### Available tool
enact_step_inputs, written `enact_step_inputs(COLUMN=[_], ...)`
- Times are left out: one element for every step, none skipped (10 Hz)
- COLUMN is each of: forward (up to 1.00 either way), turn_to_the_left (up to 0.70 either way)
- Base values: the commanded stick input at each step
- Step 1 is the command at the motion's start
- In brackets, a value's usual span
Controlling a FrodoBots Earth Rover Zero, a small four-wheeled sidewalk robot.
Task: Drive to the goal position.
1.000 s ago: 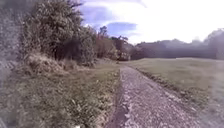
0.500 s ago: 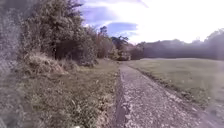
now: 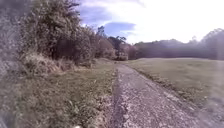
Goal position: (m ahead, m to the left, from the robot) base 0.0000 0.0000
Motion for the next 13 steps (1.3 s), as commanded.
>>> enact_step_inputs(forward=[0.39, 0.65, 0.72, 0.78, 0.84, 0.91, 0.97, 1.00, 1.00, 1.00, 1.00, 1.00, 1.00], turn_to_the_left=[-0.57, -0.32, -0.33, -0.35, -0.36, -0.38, -0.39, -0.33, -0.21, -0.09, 0.00, 0.00, -0.07])
